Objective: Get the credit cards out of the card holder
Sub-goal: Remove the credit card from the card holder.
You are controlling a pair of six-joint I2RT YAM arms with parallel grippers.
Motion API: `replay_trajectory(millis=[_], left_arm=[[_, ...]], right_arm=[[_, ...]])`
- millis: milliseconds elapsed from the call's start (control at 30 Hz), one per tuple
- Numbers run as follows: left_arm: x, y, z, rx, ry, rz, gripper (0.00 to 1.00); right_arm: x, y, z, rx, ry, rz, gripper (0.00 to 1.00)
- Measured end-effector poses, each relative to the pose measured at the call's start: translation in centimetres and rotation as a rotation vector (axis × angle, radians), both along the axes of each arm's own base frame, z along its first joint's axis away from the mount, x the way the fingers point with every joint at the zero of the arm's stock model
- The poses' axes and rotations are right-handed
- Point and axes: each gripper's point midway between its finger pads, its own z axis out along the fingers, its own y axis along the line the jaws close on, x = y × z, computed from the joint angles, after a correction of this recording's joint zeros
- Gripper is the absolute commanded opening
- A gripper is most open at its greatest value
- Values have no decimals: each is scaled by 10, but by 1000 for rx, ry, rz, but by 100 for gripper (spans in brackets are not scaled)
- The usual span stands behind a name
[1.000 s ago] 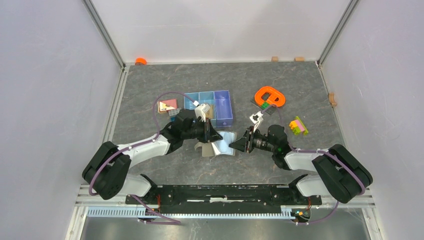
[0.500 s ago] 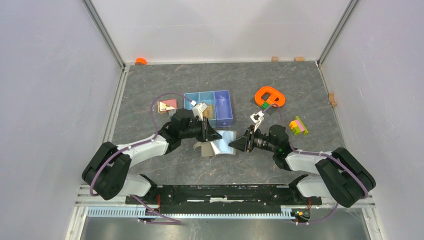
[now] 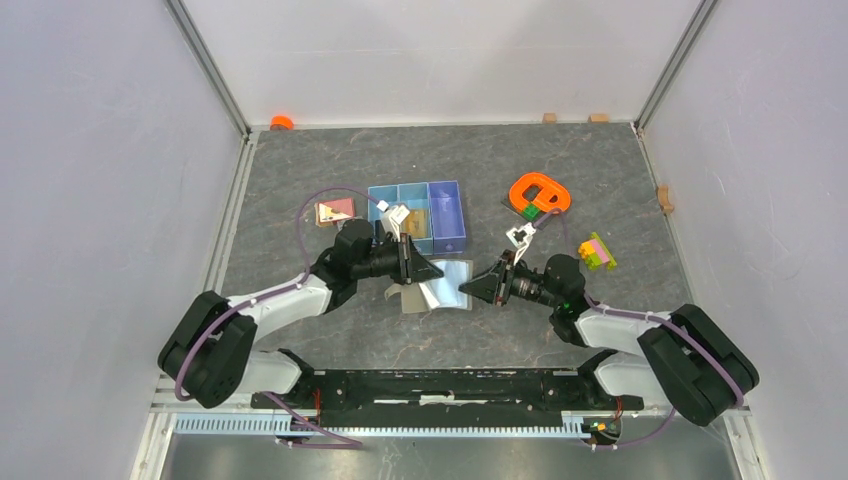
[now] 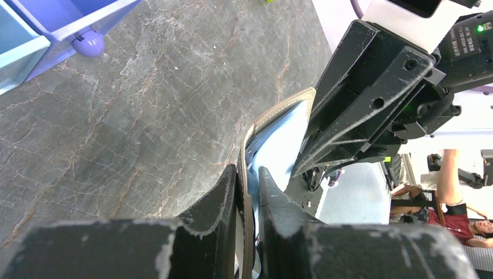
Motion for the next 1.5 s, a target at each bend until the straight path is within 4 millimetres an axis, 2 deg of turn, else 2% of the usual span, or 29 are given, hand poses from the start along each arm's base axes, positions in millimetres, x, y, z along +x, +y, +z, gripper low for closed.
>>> replay_trajectory(millis=[67, 100, 200, 300, 567, 700, 733, 833, 900, 967, 1067, 1133, 1167, 1333, 1367, 1500], left_arm=[[-1, 1, 3, -10, -8, -4, 11], [-2, 1, 4, -15, -13, -7, 17], [-2, 2, 8, -24, -25, -6, 58], [1, 3, 8, -22, -28, 12, 78], [-11, -9, 5, -5, -38, -11, 99], [-13, -11, 1, 15, -38, -5, 98], [-13, -12, 1, 21, -40, -3, 93], [-11, -15, 1, 40, -47, 4, 68], [-9, -17, 1, 49, -50, 8, 53], [-8, -19, 1, 56, -47, 8, 43], [-7, -18, -1, 63, -39, 9, 45], [-7, -18, -2, 65, -37, 12, 58], [-6, -17, -2, 65, -36, 13, 62], [-5, -16, -1, 61, -35, 13, 70], [-5, -16, -1, 61, -35, 13, 68], [-7, -17, 1, 54, -36, 1, 47]], right_arm=[[0, 0, 2, 5, -3, -1, 10], [0, 0, 3, 7, -5, -1, 5], [0, 0, 4, 10, -4, -2, 0], [-2, 0, 4, 5, -15, 4, 0], [-9, 5, 0, -18, -23, 30, 0], [-14, 11, 2, -21, -37, 58, 0], [-15, 11, 1, -22, -39, 60, 0], [-16, 12, 1, -25, -39, 63, 0], [-15, 12, -1, -31, -38, 59, 7], [-13, 11, -3, -40, -34, 49, 14], [-11, 9, -9, -59, -22, 31, 15], [-9, 7, -11, -70, -17, 20, 12], [-9, 7, -11, -70, -17, 19, 10], [-7, 6, -5, -51, -24, 16, 4], [-7, 6, -5, -49, -25, 16, 3], [-7, 6, -3, -31, -9, 25, 8]])
